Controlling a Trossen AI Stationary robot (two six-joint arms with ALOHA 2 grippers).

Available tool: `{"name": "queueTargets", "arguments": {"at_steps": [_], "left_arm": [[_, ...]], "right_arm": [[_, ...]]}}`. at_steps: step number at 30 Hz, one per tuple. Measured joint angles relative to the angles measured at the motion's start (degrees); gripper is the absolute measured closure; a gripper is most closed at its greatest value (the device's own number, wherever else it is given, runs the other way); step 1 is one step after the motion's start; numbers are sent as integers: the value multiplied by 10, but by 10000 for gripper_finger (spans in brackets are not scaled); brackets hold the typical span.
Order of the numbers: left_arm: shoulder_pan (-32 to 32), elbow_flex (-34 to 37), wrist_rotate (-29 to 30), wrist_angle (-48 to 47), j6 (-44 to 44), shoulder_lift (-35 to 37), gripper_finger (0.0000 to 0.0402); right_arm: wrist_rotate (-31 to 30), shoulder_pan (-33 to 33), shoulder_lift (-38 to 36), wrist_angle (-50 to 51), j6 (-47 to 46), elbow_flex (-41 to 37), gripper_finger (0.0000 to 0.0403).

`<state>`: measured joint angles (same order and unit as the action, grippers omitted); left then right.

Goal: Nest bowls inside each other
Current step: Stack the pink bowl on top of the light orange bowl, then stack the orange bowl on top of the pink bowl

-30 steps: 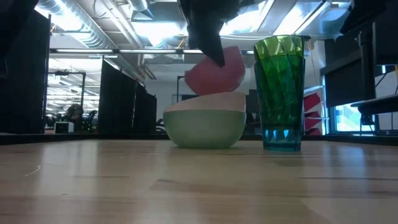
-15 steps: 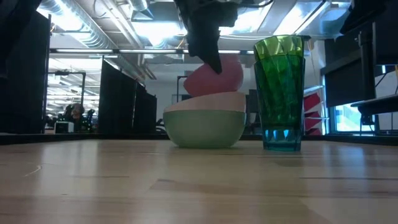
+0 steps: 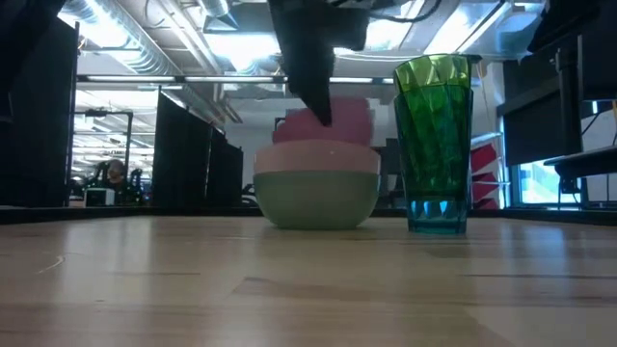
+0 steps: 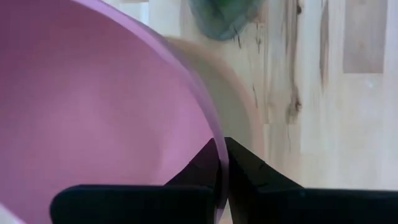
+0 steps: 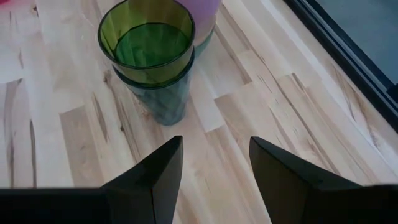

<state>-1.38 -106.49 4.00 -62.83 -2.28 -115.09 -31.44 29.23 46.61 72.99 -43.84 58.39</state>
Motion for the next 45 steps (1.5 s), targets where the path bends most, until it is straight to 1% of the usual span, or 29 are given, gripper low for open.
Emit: {"name": "queueTargets", "arguments": {"at_steps": [16,20,24,27,28,30,45], "left_arm": [[6,7,-32,-43,1,-2,385],[-3,9,-34,-38,-8,-3,350],[-9,9,-36,-38,-6,-3,308],[-9,9,-35,-39,3,-3,284],[-9,2,-36,-52,12,-2,279],[-4,-17,-35,-76,28,1,275],[85,-133,2,-244,74,58,273]], "right_arm": [[2,0,0,-1,6,0,231],[2,0,0,-1,6,0,231],[6,0,0,-1,6,0,231],[12,0,0,-1,6,0,231],[21,0,0,-1,8,0,231],[66,4,3,-10,26,-2,231],[297,171,138,-139,47,-88,231]]}}
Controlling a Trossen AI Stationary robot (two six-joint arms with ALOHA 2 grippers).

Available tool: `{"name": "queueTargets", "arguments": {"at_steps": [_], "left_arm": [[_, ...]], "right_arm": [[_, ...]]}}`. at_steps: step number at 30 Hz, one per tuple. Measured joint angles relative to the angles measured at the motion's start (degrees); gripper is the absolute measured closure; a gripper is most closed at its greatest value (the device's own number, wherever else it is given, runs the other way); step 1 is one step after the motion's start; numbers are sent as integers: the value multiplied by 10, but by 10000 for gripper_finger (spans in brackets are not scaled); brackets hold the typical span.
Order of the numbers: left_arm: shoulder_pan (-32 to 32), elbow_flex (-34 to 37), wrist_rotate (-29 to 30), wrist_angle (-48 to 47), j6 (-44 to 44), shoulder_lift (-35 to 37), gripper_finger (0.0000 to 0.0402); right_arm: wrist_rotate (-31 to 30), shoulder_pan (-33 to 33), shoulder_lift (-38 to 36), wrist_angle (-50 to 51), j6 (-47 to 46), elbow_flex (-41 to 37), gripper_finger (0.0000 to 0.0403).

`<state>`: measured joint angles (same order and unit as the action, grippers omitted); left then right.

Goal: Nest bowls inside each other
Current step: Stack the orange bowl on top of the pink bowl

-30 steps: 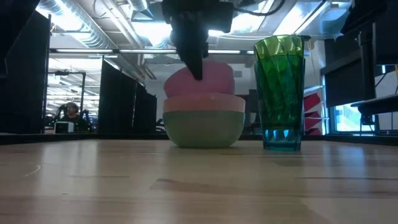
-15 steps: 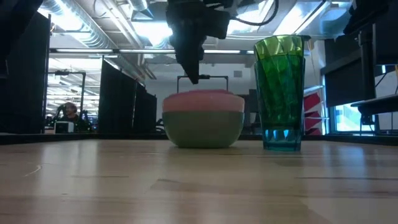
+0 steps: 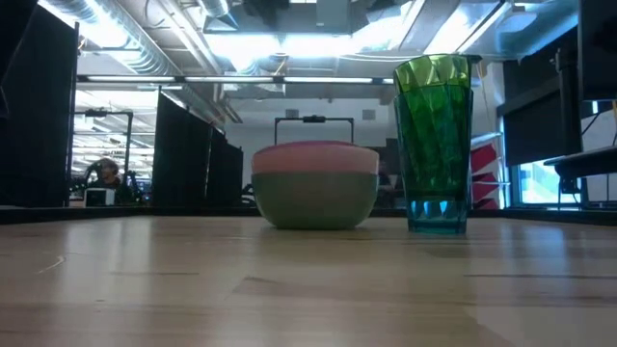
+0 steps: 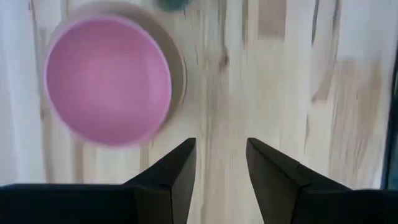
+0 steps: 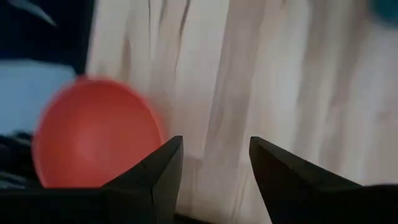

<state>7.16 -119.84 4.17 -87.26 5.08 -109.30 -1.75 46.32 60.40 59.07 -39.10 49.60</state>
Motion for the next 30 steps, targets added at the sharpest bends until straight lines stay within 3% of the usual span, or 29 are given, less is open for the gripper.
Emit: {"name": "queueTargets", "arguments": {"at_steps": [5,15,30], "left_arm": [[26,-10,8,-28,-8,24,273],[52,-10,11,-28,-12,67,273],[52,-10,20,-28,-12,75,273]], "right_arm": [[31,47,62,-55,-27,-15,231],[73,52,125,-112,-84,-15,234],[88,77,225,-127,-125,-27,352]]}}
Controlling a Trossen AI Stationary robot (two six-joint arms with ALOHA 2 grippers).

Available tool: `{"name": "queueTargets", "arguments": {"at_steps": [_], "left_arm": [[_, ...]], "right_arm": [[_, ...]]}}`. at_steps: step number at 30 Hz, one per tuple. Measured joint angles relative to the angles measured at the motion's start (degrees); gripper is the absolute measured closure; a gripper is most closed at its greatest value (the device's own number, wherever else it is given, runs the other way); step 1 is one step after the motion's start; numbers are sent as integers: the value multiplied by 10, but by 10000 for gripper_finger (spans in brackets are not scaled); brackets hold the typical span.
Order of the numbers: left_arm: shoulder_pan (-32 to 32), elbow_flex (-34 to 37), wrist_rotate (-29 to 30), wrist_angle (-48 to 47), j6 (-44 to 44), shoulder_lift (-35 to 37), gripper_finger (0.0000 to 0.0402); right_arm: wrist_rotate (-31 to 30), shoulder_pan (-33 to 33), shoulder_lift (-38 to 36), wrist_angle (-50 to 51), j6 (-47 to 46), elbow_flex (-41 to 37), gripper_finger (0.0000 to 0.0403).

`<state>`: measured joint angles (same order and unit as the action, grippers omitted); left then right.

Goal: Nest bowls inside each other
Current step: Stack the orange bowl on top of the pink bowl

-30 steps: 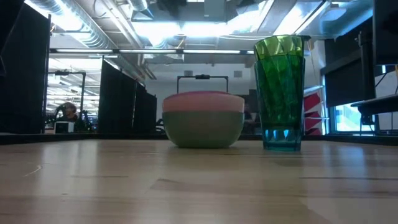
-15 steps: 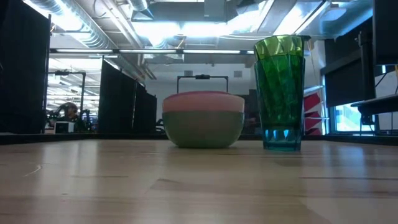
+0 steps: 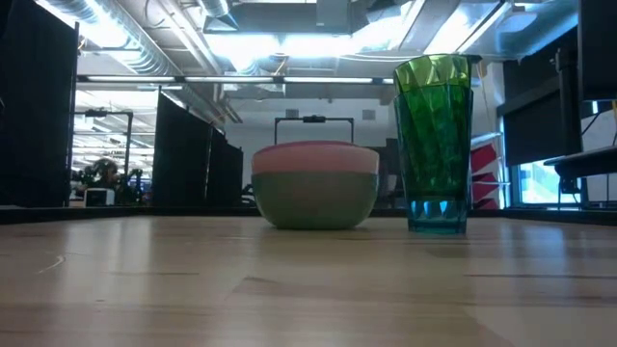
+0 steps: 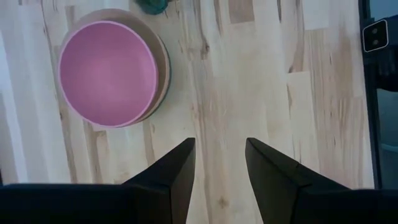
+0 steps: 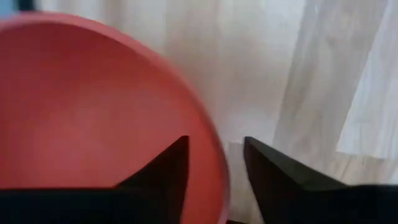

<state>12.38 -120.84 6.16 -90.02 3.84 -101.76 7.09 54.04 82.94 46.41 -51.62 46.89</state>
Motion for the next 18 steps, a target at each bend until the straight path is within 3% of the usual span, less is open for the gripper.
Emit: {"name": "queueTargets", "arguments": {"at_steps": [6,10,14,18], "left_arm": [[0,0,3,0,1,1,273],[0,0,4,0,-2,1,273],[-1,0,4,0,-3,1,273],[-1,0,9,0,2,12,275]], "right_arm": [[11,3,0,2,-57,4,399],[-33,-19,-49,2,-61,94,402],[-121,-99,-62,57,6,204,402],[-126,-196,-27,69,98,287,402]]}}
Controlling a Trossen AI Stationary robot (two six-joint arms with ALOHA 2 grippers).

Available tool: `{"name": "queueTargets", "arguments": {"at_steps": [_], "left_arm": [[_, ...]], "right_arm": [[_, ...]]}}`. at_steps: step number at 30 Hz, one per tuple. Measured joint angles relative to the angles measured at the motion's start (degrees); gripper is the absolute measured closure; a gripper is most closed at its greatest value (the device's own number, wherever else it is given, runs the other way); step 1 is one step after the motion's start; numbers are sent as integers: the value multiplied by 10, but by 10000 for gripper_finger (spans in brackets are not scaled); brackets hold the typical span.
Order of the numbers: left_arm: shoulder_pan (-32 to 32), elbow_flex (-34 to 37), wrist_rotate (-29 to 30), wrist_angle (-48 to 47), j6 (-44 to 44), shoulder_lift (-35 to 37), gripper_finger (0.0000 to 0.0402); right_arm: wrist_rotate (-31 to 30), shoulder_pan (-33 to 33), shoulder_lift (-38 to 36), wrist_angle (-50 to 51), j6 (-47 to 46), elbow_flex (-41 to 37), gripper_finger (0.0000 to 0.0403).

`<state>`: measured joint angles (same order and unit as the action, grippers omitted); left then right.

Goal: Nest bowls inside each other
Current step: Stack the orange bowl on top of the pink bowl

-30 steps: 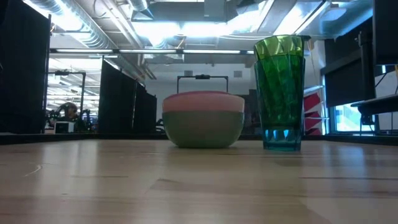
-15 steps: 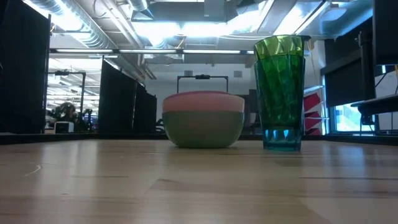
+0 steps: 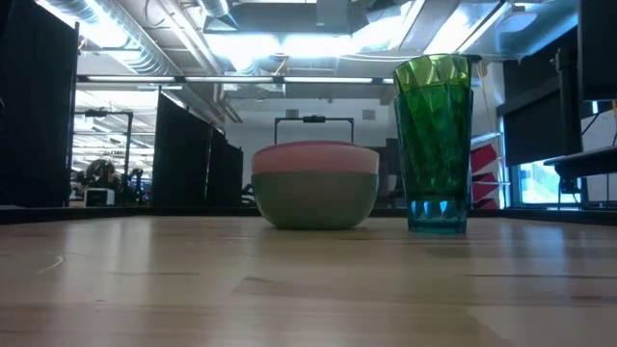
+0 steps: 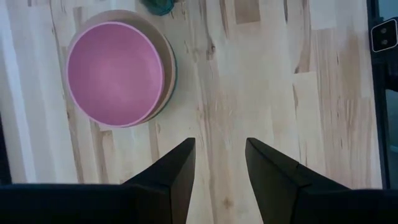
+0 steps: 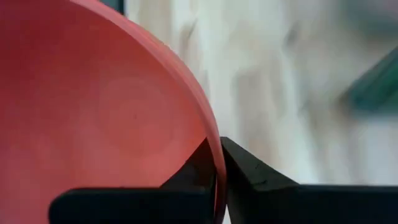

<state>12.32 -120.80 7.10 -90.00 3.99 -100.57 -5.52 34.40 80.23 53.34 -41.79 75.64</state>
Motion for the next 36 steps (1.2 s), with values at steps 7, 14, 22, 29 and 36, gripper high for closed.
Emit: {"name": "queueTargets", "arguments": {"at_steps": [7,14,22,29,36], "left_arm": [[0,0,12,0,9,24,280],[0,1,25,0,20,50,287],[-19,7,36,-1,84,90,304],[-29,20,36,0,134,102,305],[-30,21,36,0,160,102,305]], "right_arm": [[6,-161,70,9,156,134,403],[11,-317,140,18,307,264,403],[48,-435,208,9,394,272,403],[80,-502,274,8,444,272,403],[115,-508,319,14,471,272,402]]}}
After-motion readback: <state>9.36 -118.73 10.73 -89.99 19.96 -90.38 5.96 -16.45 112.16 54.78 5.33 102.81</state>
